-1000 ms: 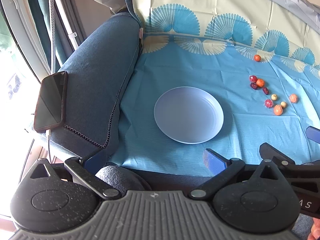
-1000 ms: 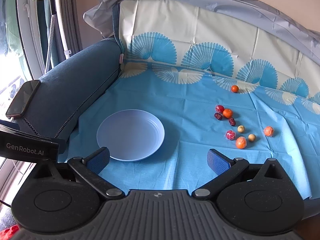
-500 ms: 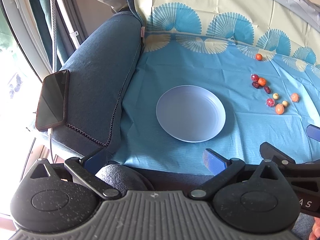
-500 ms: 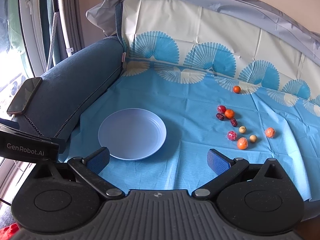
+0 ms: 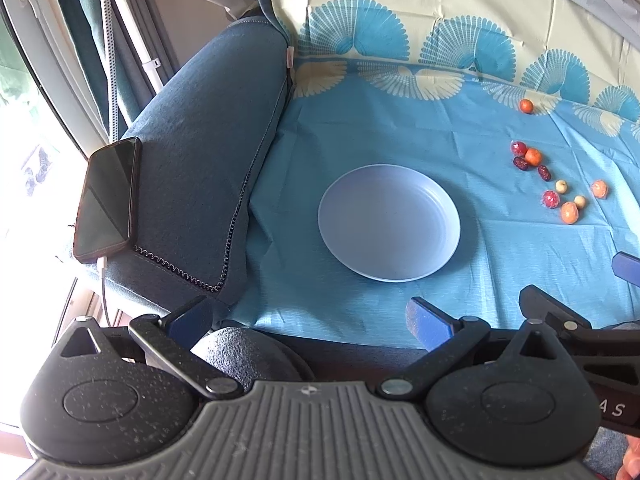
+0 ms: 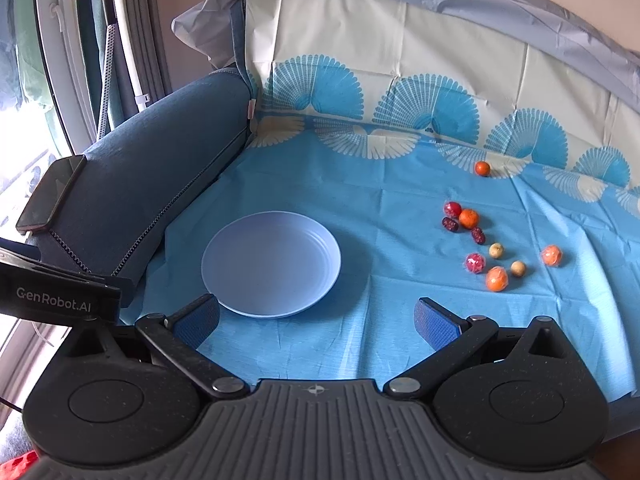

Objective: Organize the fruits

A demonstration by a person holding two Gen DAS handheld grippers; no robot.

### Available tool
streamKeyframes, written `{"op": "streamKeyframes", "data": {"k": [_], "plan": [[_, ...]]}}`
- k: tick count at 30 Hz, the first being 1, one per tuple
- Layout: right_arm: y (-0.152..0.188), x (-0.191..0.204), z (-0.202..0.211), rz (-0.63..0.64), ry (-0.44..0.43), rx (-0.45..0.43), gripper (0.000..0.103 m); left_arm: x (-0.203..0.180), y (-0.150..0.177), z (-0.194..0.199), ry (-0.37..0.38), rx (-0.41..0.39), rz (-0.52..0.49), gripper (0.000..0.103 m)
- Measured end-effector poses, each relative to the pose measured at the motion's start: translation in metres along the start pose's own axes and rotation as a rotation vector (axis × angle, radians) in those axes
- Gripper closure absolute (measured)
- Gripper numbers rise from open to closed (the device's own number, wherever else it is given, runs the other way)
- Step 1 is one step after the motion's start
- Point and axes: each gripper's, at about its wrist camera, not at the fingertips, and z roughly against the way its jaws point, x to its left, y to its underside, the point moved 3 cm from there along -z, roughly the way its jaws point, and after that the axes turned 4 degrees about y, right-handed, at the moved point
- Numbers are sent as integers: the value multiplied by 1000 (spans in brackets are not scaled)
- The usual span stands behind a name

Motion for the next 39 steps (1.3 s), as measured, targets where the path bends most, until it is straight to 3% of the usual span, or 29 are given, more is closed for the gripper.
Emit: {"op": "streamKeyframes", "data": {"k": [8, 15, 20, 26, 33, 37, 39], "plan": [[8, -22, -18, -99, 8, -7, 0, -14, -4, -15, -2, 39, -20, 0], [27, -96, -53, -241, 196, -16, 1, -45, -14, -40, 48, 81, -33, 0], [37, -155, -91, -317, 323, -22, 0, -86, -39, -71, 99, 102, -71, 0], [40, -206, -156, -367, 412, -1, 1, -150, -91, -132, 181, 120, -106, 0], [26, -262, -207, -437, 481, -38, 1, -239, -155, -215, 212, 96, -204, 0], [25, -289, -237, -455, 441, -13, 1, -283, -174, -265, 248, 135, -220, 0], [28, -295, -255, -444, 415, 43, 8, -299, -180, -289, 257, 161, -213, 0]]}}
